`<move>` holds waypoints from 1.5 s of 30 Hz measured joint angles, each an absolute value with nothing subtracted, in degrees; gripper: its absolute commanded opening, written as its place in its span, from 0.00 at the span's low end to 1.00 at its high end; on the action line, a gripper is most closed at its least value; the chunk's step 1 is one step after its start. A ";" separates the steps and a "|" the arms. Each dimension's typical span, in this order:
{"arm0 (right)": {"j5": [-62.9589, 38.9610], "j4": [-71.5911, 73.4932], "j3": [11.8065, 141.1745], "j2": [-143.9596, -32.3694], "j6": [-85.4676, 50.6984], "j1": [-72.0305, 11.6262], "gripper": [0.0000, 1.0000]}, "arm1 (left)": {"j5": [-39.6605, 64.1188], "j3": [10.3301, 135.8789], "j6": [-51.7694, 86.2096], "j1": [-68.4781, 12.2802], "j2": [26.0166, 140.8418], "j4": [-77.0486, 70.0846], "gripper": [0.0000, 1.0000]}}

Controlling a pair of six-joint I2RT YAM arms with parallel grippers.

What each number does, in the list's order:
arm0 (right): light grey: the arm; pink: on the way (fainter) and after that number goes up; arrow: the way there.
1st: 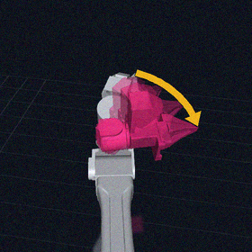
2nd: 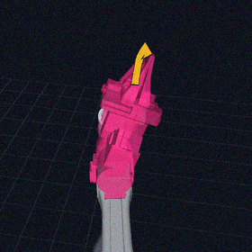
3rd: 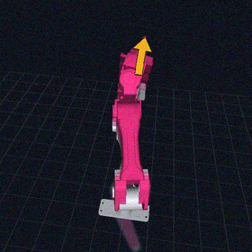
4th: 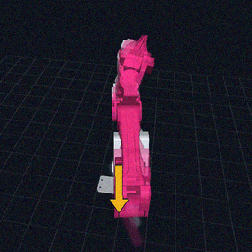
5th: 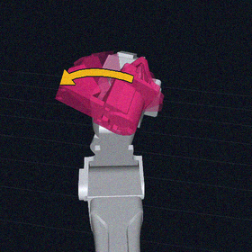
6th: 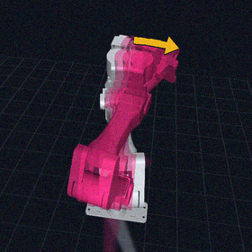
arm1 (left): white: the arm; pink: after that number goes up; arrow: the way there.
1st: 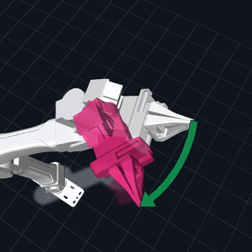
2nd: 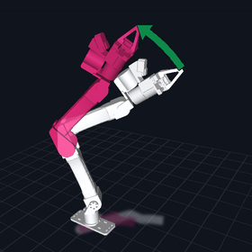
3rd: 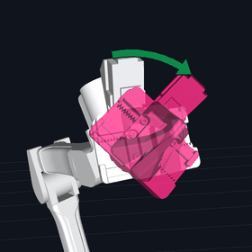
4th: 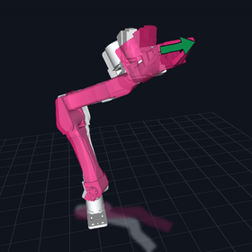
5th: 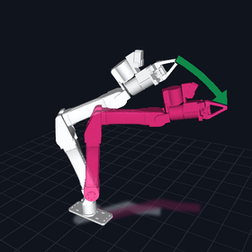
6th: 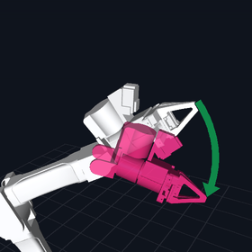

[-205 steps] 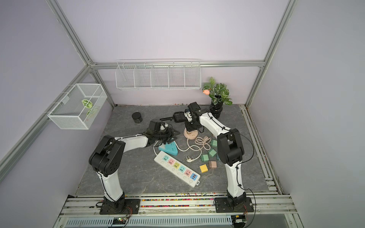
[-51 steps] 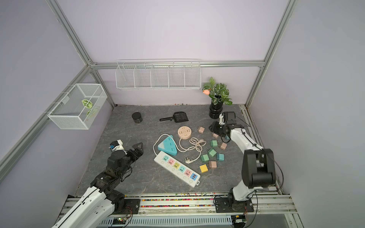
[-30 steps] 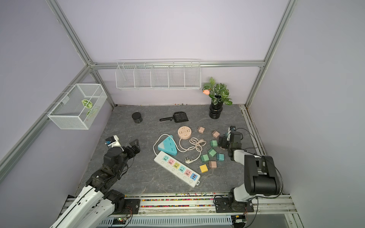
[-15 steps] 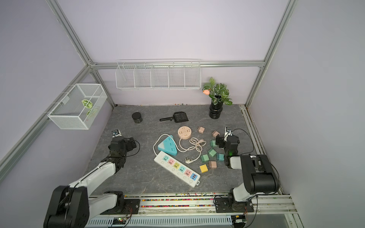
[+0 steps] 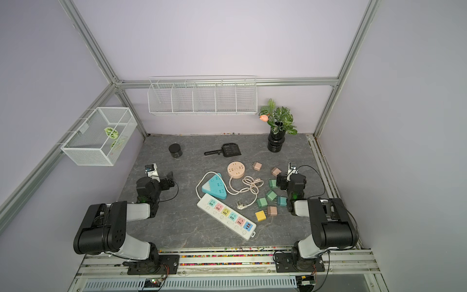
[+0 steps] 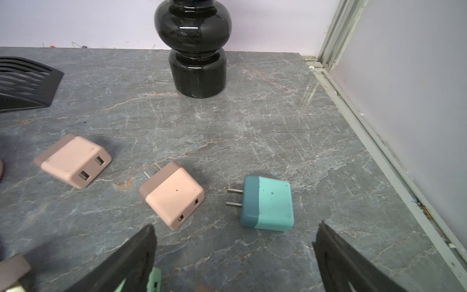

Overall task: Pull the plug off the socket
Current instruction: Reset both arms

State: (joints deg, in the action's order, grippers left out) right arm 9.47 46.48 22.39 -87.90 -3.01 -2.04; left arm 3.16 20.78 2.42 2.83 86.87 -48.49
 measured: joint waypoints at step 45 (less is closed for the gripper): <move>19.81 48.25 22.02 -86.87 -4.73 -4.64 0.99 | 4.16 20.78 1.83 2.70 86.87 -49.47 1.00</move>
State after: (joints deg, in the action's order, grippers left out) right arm 19.81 48.25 22.02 -86.87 -4.73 -4.64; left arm 4.16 20.78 1.83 2.70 86.87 -49.47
